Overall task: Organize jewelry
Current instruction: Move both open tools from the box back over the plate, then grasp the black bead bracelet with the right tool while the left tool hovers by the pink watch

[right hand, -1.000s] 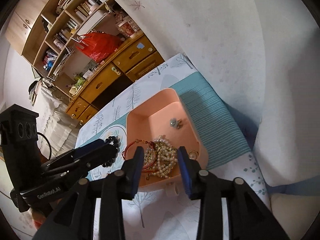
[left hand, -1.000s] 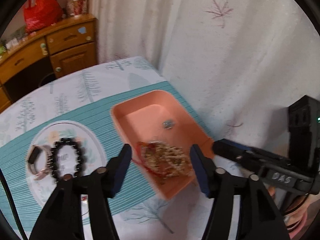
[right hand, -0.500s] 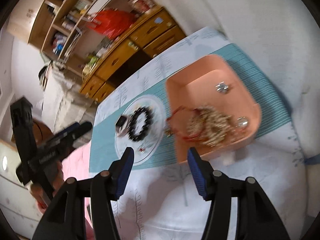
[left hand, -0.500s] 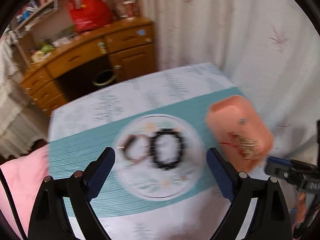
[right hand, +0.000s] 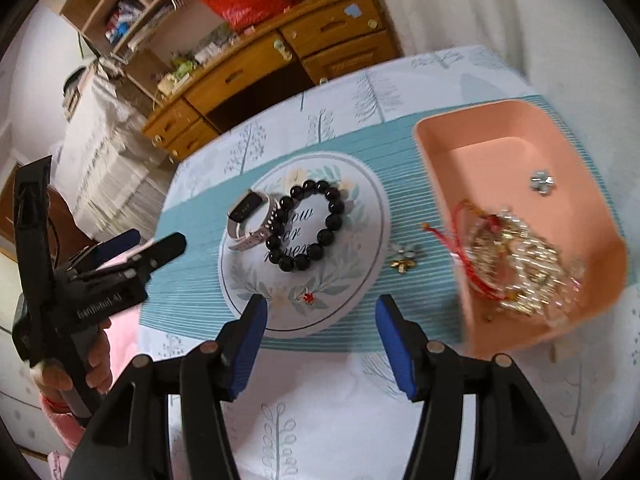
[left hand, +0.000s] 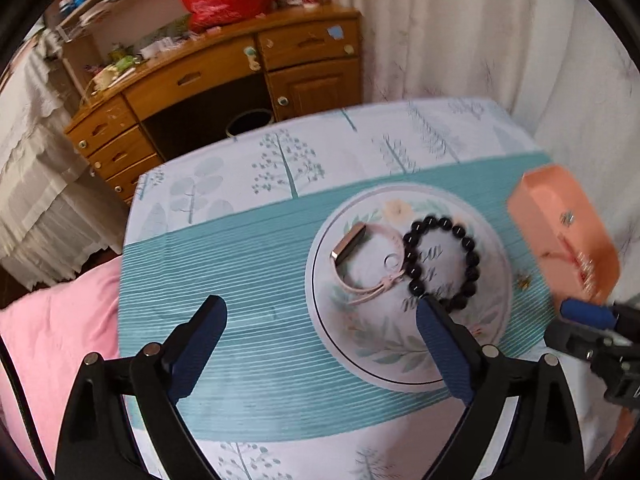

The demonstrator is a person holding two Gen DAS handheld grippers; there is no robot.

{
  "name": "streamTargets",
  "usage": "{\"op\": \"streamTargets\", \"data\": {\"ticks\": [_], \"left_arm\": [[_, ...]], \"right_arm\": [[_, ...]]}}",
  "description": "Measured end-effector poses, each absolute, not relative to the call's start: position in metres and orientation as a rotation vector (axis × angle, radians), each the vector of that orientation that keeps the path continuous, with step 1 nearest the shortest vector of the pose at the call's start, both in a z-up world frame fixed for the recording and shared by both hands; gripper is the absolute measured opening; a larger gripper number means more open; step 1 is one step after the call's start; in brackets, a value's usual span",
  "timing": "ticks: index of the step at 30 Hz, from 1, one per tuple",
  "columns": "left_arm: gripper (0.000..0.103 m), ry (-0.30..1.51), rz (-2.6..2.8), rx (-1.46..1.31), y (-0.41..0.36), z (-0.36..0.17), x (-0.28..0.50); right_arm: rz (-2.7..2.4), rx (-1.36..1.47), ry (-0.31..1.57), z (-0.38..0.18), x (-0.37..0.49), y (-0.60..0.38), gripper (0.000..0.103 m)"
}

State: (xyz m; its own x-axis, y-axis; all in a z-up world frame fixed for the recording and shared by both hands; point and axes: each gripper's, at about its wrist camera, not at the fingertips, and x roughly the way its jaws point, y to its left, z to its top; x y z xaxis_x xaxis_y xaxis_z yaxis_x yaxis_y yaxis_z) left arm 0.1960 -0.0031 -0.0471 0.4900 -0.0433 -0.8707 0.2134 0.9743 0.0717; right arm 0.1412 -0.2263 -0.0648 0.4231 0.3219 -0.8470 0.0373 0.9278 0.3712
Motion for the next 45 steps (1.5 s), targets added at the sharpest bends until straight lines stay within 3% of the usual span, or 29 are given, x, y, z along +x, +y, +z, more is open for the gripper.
{"op": "streamTargets", "data": {"ticks": [18,27,34,36,45], "left_arm": [[0.095,0.934,-0.349,0.324,-0.022,-0.110,0.223],[0.095,0.973,-0.351,0.323,-0.024,-0.120,0.240],[0.095,0.983,-0.385,0.224,-0.016,-0.125,0.251],[0.095,0.990,-0.396,0.190,-0.013,-0.128,0.255],[0.095,0.923,-0.392,0.159,-0.013,-0.132,0.256]], "right_arm": [[0.020,0.420,1.305,-0.104,0.222,-0.218,0.057],[-0.012,0.168,1.304,-0.109,0.241,-0.194,0.056],[-0.024,-0.034,1.223,-0.110,0.237,-0.180,0.031],[-0.011,-0.055,1.204,-0.110,0.235,-0.179,0.017],[0.073,0.023,1.160,-0.110,0.232,-0.183,0.015]]}}
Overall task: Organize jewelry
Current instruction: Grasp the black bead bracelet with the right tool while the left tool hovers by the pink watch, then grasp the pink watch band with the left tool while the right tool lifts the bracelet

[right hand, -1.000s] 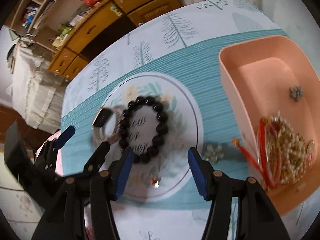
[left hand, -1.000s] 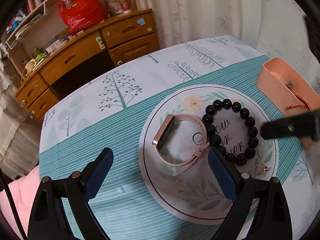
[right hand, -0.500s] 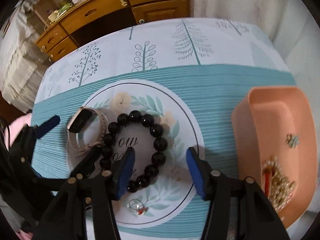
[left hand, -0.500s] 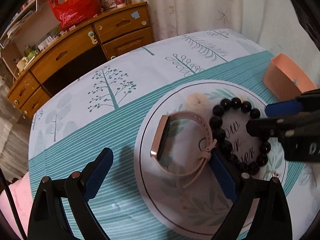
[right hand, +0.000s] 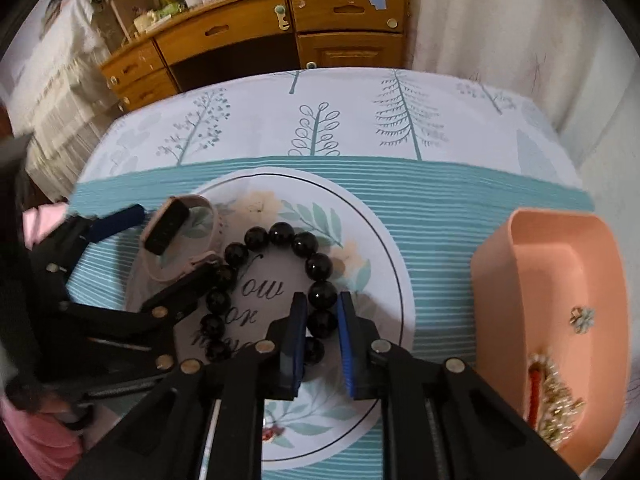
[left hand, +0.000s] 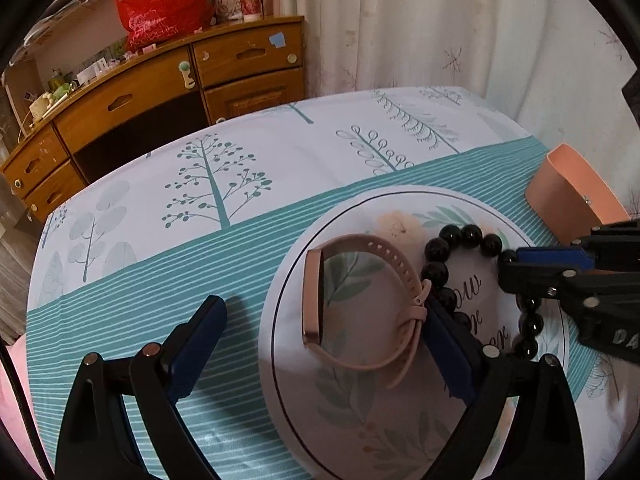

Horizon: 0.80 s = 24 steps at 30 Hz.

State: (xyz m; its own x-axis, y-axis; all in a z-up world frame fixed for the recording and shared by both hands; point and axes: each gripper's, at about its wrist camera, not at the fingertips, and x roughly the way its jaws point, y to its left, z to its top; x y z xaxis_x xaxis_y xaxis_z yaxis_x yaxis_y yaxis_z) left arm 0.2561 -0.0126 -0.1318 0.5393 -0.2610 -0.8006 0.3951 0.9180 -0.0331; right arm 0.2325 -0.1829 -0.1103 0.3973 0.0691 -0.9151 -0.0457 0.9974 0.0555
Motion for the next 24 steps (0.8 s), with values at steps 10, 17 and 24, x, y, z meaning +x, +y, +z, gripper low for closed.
{"op": "streamTargets", "data": {"ticks": [10,17,24], "left_arm": [[0.053,0.885,-0.430,0.138,-0.013,-0.125,0.253],[0.034,0.880,-0.447,0.094,-0.008,-0.123,0.253],[0.030,0.911,-0.461,0.048,-0.004,-0.122,0.255]], "right_arm": [[0.139,0.094,1.083,-0.078,0.211,-0.192,0.015],[0.170,0.090,1.029,-0.054,0.201,-0.187,0.015],[0.195,0.078,0.966,-0.029,0.194,-0.184,0.015]]}}
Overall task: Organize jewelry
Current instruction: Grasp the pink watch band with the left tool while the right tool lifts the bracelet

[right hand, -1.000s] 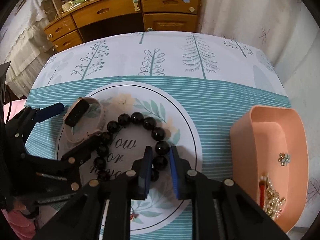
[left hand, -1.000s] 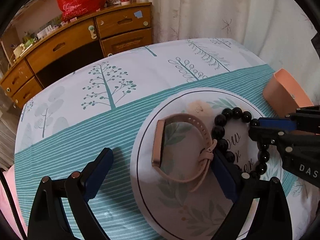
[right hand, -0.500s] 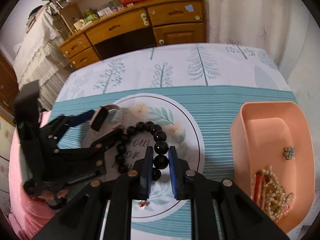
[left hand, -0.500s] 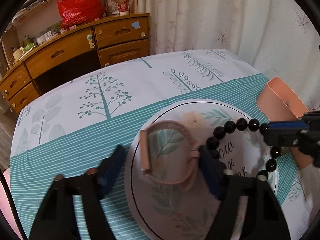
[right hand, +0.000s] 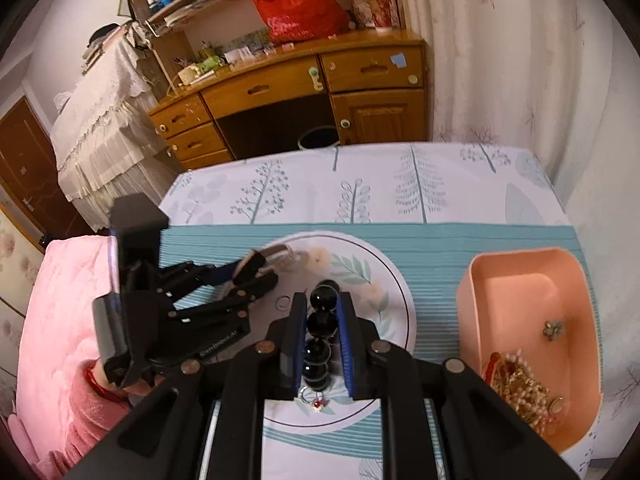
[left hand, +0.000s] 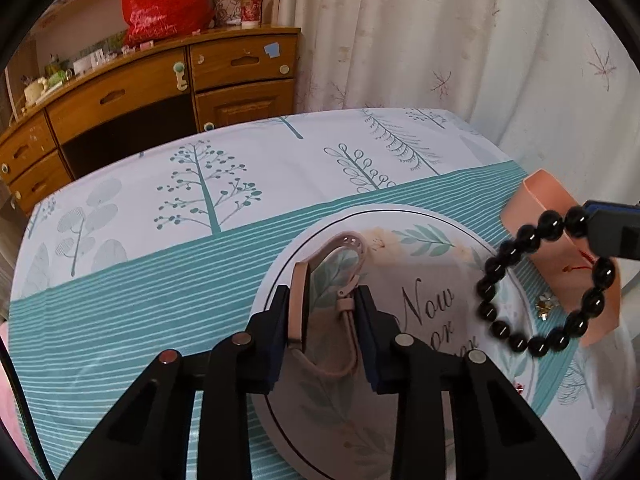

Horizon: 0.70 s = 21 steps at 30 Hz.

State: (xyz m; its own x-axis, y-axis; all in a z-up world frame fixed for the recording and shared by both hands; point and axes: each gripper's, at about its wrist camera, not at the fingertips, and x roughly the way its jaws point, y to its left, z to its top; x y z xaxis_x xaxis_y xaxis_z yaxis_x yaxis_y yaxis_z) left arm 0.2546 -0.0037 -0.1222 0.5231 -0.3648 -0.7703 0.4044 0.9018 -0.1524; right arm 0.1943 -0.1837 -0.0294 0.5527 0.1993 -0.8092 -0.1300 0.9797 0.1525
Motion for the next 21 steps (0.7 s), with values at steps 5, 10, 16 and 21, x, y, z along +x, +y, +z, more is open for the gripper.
{"op": "streamTargets", "data": {"ticks": [5,10,16,21], "left_arm": [[0.030,0.940,-0.454,0.038,-0.006,-0.120,0.252],[0.030,0.921,-0.448,0.078,-0.015,-0.109,0.244],[0.030,0.910,-0.466,0.064,-0.026,-0.087,0.233],[0.030,0.876,-0.489,0.089,-0.045,-0.059,0.219]], "right_arm": [[0.192,0.064,0.924,-0.010,0.189,-0.184,0.015],[0.187,0.053,0.886,0.010,0.183,-0.188,0.015],[0.158,0.032,0.842,0.035,0.172,-0.200,0.015],[0.125,0.054,0.798,0.053,0.159,-0.221,0.015]]}}
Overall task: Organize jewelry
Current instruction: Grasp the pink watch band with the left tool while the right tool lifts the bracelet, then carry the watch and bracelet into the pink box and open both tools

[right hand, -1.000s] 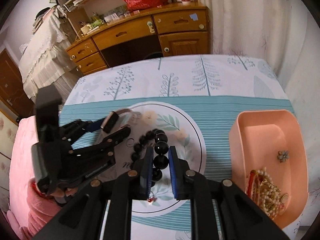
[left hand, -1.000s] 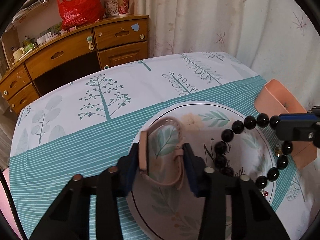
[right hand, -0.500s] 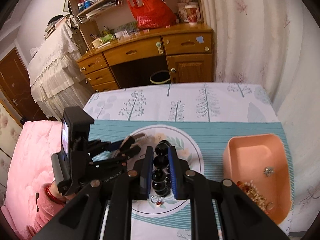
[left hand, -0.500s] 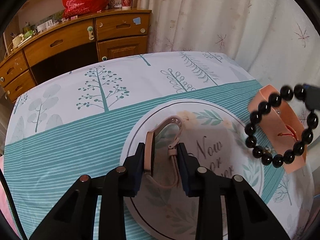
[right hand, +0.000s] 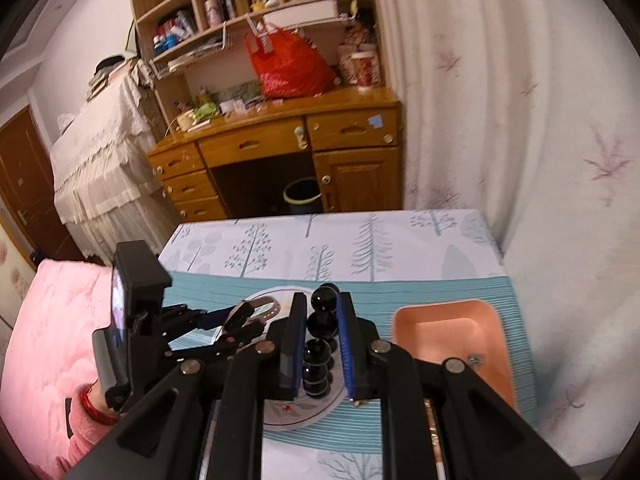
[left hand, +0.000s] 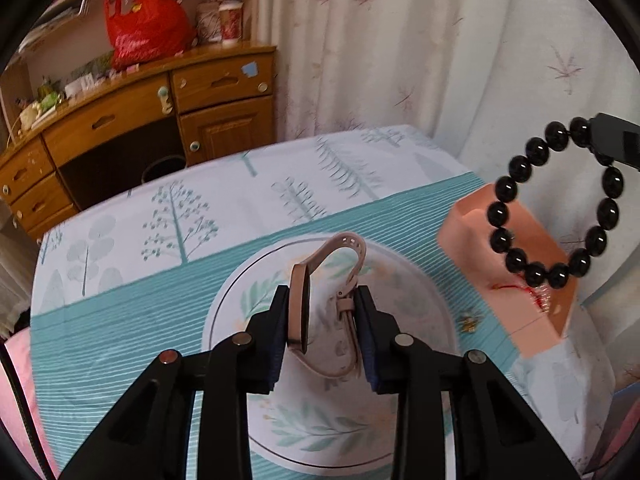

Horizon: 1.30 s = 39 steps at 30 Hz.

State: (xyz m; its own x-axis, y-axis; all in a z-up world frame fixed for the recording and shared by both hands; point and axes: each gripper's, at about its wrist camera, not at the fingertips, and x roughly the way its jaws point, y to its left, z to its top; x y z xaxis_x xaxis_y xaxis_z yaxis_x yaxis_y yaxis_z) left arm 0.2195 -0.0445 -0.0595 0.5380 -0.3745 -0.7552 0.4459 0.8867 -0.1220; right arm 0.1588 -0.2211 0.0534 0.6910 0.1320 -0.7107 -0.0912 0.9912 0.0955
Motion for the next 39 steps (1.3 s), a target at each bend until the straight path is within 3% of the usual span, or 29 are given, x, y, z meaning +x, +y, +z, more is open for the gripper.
{"op": "streamTargets", "data": {"ticks": [17,31,32,34,39], "left_arm": [[0.031,0.821,-0.583,0.150,-0.136,0.001,0.185],[0.032,0.930,-0.665,0.200,-0.220,-0.039,0.193],[0.034,0.943,-0.665,0.201,-0.223,-0.042,0.194],[0.052,0.966,-0.665,0.193,-0.227,-0.048,0.197],[0.062,0.985,-0.653,0.170,-0.225,-0.047,0.198]], "right_arm": [[0.030,0.140,0.767,0.057,0.120,-0.308,0.015],[0.000,0.232,0.846,0.011,0.120,-0.354,0.015],[0.005,0.238,0.842,0.010,0.120,-0.355,0.015],[0.017,0.240,0.841,0.010,0.121,-0.355,0.016],[-0.008,0.239,0.838,0.014,0.119,-0.358,0.020]]}}
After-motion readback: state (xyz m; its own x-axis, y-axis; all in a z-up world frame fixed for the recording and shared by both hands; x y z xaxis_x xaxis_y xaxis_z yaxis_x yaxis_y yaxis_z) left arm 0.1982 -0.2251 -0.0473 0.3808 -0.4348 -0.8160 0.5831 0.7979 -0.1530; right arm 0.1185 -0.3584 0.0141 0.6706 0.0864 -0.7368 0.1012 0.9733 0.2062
